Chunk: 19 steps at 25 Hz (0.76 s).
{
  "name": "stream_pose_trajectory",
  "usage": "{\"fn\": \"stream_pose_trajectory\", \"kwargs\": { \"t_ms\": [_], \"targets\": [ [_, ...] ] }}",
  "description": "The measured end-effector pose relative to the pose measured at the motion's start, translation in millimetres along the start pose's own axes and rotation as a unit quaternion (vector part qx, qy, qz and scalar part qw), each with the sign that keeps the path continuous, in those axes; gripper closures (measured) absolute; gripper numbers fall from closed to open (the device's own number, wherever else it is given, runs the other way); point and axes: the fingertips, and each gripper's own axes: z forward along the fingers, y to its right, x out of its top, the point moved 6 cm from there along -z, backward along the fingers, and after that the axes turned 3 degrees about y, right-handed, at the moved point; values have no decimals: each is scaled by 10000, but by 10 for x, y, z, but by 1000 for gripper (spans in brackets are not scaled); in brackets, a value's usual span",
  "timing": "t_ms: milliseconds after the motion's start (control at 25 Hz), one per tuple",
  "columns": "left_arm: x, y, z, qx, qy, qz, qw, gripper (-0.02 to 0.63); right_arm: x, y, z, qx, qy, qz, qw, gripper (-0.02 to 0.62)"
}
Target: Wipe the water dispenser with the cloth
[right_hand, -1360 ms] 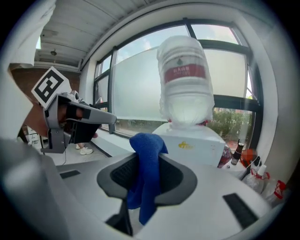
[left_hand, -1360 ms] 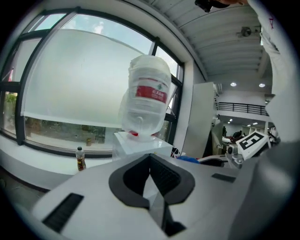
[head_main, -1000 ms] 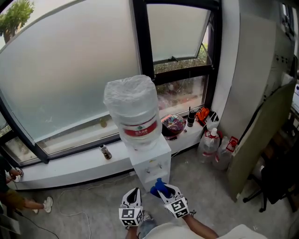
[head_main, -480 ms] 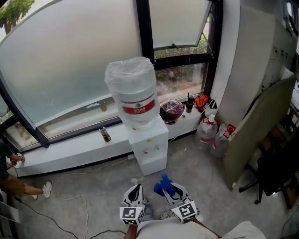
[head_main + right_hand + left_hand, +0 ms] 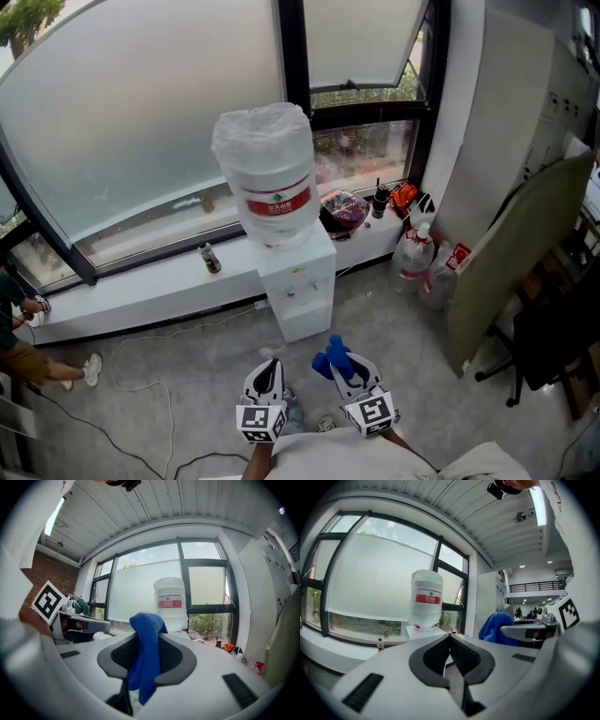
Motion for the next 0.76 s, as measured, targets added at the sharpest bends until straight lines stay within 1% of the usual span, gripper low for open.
{"fn": "stream_pose_trajectory", "kwargs": {
  "t_ms": [80,520,760],
  "targets": [
    [-13,8,-15,-5,-27,25,10000,594,-23,-3,-5,-30,-28,-70,10000,485],
    [-7,-30,-41,14,-39,51,10000,594,-23,-139,69,130,-42,-28,9999,485],
    [-23,-37,-2,-20,-37,64,10000,594,-22,-125,105,125,-11,-7,9999,486]
  ]
}}
